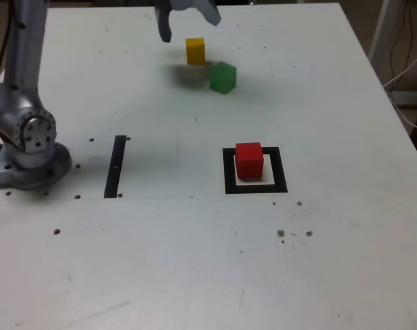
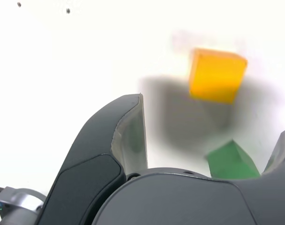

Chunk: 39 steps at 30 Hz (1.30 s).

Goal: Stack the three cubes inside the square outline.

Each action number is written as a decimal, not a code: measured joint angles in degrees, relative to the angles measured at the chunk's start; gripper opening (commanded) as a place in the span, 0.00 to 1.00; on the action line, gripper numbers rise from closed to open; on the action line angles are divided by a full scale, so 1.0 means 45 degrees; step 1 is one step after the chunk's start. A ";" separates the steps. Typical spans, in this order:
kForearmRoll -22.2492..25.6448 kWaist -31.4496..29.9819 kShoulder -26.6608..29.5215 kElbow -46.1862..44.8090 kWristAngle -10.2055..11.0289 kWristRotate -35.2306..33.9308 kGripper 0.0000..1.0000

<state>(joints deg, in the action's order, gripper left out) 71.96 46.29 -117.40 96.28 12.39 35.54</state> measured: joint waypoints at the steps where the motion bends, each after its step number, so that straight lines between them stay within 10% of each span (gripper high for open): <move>1: -0.0051 0.0009 -0.0133 0.0047 -0.0015 0.0035 0.99; 12: -0.0462 0.0373 -0.1454 0.0607 -0.0196 0.0735 0.94; 39: -0.0481 0.0493 -0.2215 0.1021 -0.0735 0.1100 0.37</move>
<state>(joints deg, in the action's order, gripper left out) 69.80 48.51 -127.37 100.87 9.08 40.50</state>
